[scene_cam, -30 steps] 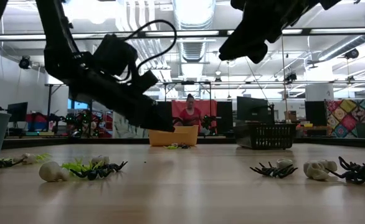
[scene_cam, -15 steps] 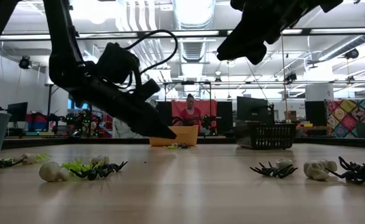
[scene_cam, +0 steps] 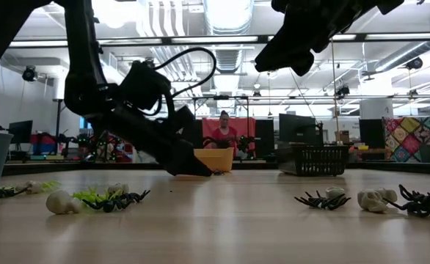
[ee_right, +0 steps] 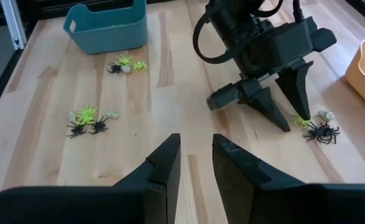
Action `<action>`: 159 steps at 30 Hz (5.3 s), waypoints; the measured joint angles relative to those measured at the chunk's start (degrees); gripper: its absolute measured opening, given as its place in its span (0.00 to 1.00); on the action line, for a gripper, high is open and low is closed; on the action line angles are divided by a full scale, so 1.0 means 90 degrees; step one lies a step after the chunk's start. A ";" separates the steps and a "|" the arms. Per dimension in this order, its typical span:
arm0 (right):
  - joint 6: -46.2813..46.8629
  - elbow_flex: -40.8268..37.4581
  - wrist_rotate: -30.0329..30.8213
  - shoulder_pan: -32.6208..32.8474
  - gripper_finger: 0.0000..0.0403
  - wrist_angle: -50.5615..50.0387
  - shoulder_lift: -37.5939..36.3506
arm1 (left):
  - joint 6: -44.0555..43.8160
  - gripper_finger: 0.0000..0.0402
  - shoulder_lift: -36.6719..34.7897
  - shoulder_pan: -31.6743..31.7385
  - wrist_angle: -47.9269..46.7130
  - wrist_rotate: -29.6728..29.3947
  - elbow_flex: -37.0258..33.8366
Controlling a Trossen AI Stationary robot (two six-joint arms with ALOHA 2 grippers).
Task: Sort Halloween decoration
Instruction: Put the green spider toy into the blue bin, then put the white skull toy into the black bin
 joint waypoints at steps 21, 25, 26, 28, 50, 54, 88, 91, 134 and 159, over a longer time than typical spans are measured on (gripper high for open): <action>-0.0002 0.0000 -0.0003 0.0000 0.20 0.0000 0.0002 | -0.0020 0.00 -0.0314 -0.0319 -0.0257 -0.0163 -0.0183; -0.0002 0.0000 -0.0005 0.0000 0.20 0.0017 0.0002 | -0.0206 0.00 -0.0789 -0.0452 -0.0371 -0.0122 -0.0364; -0.0002 0.0000 -0.0005 0.0000 0.20 0.0039 0.0002 | -0.0279 0.00 -0.0932 -0.0474 -0.0407 -0.0110 -0.0416; -0.0002 0.0000 -0.0007 0.0000 0.20 0.0091 0.0002 | -0.0424 0.00 -0.1225 -0.0529 -0.0553 -0.0071 -0.0518; -0.0002 0.0000 -0.0012 0.0000 0.20 0.0252 0.0005 | -0.3084 0.00 -0.5801 -0.1272 -0.5846 0.1146 -0.0168; -0.0002 0.0000 -0.0012 0.0000 0.20 0.0276 0.0005 | -0.3566 0.00 -0.6234 -0.1835 -0.7512 0.1146 0.0501; 0.0266 0.0000 -0.0015 0.0073 0.20 0.0323 0.0005 | -0.7616 0.00 -0.4444 -0.5210 -1.2701 0.1646 0.1826; 0.0285 0.0000 -0.0013 0.0074 0.20 0.0323 0.0005 | -0.7616 0.00 -0.4328 -0.5209 -1.2749 0.1668 0.1826; 0.1534 0.0049 -0.1241 0.0619 0.20 -0.0653 -0.0049 | -0.2917 0.32 -0.4306 -0.5167 -0.9911 -0.0231 0.2635; 0.4277 0.0053 -0.1412 0.1753 0.20 -0.2064 -0.0046 | -0.0559 0.41 -0.2648 -0.4294 -0.8046 -0.0404 0.2460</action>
